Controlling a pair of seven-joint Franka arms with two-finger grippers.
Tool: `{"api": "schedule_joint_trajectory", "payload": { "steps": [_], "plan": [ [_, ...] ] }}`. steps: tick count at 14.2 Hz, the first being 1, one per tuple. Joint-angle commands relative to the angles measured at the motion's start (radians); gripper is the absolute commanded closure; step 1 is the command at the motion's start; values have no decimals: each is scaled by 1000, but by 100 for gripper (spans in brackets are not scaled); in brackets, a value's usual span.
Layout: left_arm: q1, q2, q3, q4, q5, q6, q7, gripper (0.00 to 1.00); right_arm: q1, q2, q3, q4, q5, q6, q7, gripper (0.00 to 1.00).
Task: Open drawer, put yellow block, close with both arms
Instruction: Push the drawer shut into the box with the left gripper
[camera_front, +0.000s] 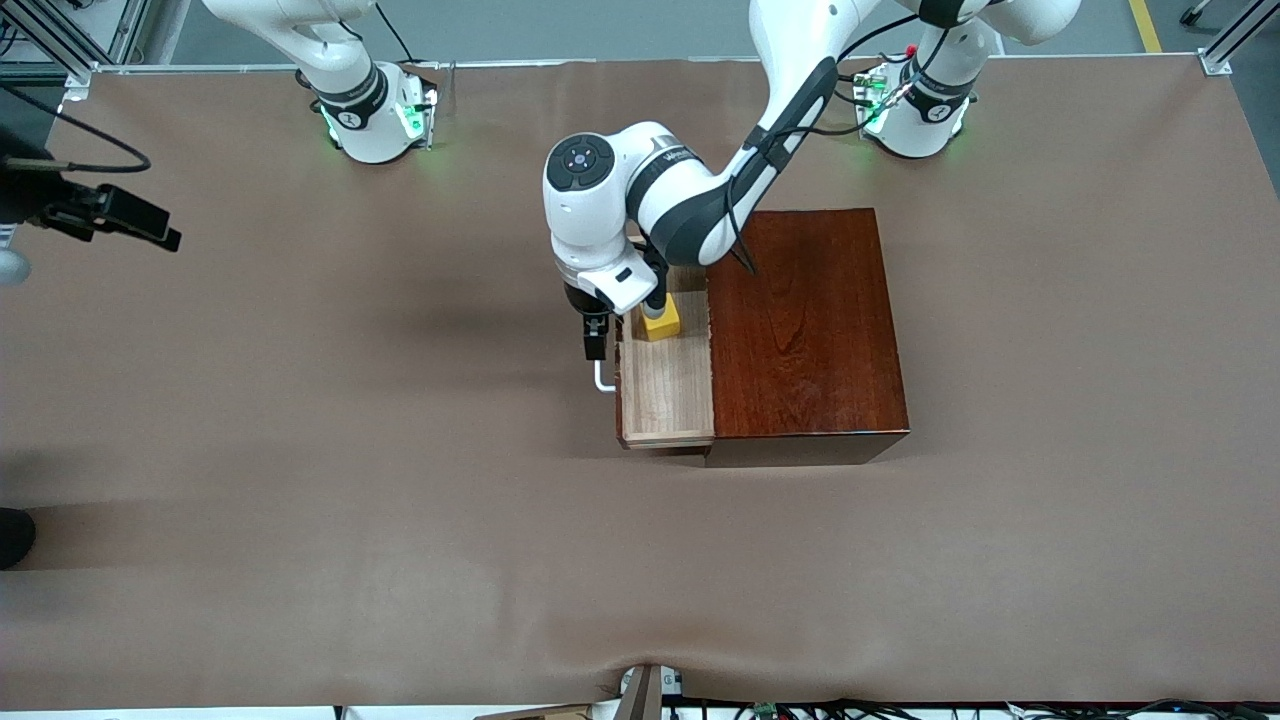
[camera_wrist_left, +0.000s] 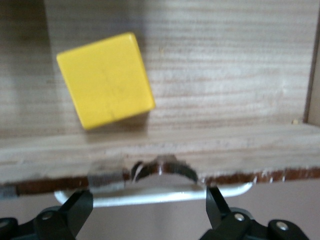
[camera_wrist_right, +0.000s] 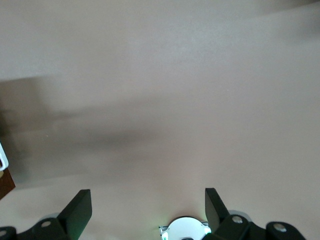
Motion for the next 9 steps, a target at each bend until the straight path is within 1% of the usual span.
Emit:
{"api": "schedule_joint_trajectory", "payload": {
  "steps": [1,4,6,7,9],
  "plan": [
    [0,2,7,20,44,-73,-17,0,-8,-55,9,-64,-27,37,-33,0],
    [2,-7,26,20,44,-125,-16,0,-19,-37,5,-8,-44,37,-206,0],
    [20,-30,28,20,44,-165,-16,0,-17,-34,8,35,-64,28,-213,0],
    [29,-38,28,20,44,-172,-16,0,-17,-34,8,37,-77,28,-213,0],
    [48,-36,28,19,44,-202,-16,0,-19,-38,6,35,-78,23,-220,0]
  ]
}}
